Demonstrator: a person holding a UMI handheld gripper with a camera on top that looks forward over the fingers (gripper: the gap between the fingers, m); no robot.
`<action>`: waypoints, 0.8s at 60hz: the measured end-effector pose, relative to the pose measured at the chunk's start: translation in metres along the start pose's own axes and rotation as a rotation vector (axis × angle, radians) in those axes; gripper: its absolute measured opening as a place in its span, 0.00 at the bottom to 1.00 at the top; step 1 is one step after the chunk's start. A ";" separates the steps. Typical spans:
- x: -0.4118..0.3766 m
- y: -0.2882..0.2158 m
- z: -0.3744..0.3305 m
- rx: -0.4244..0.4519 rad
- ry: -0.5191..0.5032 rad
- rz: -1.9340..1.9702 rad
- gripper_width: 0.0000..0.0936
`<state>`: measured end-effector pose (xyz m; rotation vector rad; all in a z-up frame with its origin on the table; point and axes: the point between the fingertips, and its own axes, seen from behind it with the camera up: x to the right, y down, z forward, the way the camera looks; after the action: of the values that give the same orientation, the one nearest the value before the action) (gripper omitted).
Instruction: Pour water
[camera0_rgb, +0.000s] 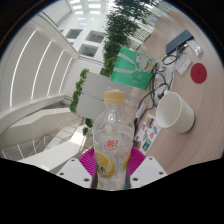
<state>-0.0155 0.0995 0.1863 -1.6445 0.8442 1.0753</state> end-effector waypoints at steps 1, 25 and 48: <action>0.002 -0.003 0.003 -0.011 -0.003 0.081 0.40; -0.003 -0.035 0.027 -0.109 -0.182 1.037 0.40; -0.059 -0.063 0.020 -0.150 -0.240 0.747 0.40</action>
<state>0.0134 0.1396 0.2596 -1.2876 1.2795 1.8432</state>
